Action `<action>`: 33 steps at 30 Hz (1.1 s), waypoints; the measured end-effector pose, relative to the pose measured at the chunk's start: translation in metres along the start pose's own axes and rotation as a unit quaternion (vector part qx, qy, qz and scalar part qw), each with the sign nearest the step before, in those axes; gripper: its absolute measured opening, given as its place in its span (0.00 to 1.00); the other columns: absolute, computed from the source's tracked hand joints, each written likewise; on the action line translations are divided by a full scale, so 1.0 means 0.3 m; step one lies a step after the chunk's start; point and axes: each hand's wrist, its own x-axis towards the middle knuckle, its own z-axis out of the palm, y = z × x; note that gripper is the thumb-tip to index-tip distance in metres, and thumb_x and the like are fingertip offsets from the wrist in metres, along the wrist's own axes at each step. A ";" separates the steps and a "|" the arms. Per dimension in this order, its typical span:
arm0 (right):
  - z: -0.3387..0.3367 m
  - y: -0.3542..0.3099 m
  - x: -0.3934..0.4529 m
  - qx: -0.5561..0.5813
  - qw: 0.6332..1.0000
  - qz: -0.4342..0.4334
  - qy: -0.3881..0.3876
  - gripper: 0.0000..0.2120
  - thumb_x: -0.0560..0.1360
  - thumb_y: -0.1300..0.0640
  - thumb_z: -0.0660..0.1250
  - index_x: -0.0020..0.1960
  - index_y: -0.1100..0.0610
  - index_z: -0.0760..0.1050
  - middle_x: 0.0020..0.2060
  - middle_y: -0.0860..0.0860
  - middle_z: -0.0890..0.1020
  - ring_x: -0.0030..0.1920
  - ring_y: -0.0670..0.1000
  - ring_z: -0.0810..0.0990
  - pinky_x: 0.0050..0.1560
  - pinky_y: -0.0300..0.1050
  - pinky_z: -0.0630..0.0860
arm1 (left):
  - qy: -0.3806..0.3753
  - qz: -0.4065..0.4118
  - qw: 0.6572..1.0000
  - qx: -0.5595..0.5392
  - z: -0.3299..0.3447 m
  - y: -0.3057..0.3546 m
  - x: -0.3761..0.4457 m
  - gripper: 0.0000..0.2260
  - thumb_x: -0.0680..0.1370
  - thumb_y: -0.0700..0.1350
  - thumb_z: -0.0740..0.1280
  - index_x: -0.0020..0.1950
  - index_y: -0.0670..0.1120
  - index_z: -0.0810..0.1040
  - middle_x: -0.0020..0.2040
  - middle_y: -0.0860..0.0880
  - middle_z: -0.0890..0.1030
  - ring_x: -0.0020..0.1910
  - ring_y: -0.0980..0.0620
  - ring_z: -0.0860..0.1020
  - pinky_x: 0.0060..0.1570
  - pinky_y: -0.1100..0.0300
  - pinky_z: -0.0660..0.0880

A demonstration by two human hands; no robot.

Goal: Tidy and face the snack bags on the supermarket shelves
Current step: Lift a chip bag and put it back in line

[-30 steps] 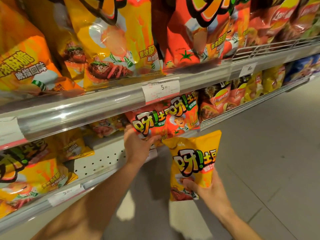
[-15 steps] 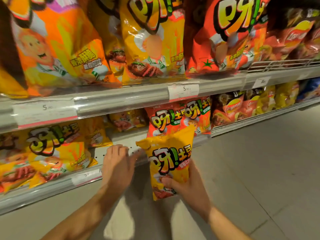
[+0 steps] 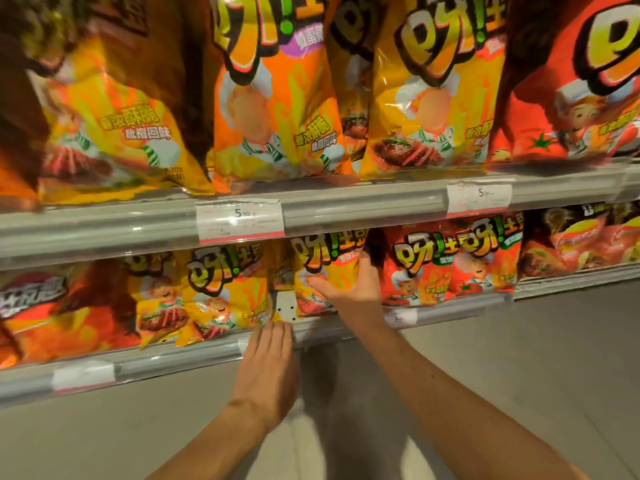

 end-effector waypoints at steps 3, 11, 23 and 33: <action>0.039 0.033 0.036 0.014 0.996 0.059 -0.060 0.49 0.60 0.37 0.81 0.74 0.52 0.66 0.65 0.52 0.75 0.66 0.53 0.74 0.69 0.55 0.73 | -0.018 -0.013 1.000 -0.020 -0.005 -0.005 0.004 0.34 0.57 0.50 0.79 0.61 0.37 0.81 0.55 0.42 0.82 0.54 0.41 0.82 0.57 0.47 0.79; 0.035 0.074 0.044 0.030 0.994 0.070 -0.082 0.26 0.66 0.46 0.81 0.57 0.52 0.73 0.48 0.46 0.85 0.48 0.44 0.85 0.50 0.47 0.84 | 0.001 0.007 0.990 -0.138 -0.034 -0.040 -0.009 0.27 0.78 0.54 0.63 0.74 0.47 0.62 0.67 0.52 0.67 0.66 0.50 0.65 0.71 0.60 0.58; -0.001 -0.022 -0.210 -0.081 0.994 -0.019 0.076 0.26 0.72 0.42 0.77 0.67 0.40 0.73 0.63 0.50 0.76 0.64 0.50 0.71 0.65 0.47 0.66 | 0.092 -0.171 0.879 -0.436 -0.075 -0.201 -0.271 0.15 0.78 0.44 0.70 0.55 0.64 0.73 0.52 0.66 0.78 0.52 0.61 0.79 0.53 0.76 0.67; 0.330 -0.253 -0.527 -0.045 0.991 -0.022 -0.127 0.26 0.75 0.52 0.75 0.70 0.56 0.75 0.64 0.51 0.81 0.64 0.48 0.79 0.65 0.50 0.77 | 0.172 -0.402 0.721 -0.537 -0.045 -0.644 -0.559 0.09 0.77 0.43 0.72 0.56 0.48 0.76 0.50 0.49 0.80 0.53 0.48 0.79 0.52 0.57 0.73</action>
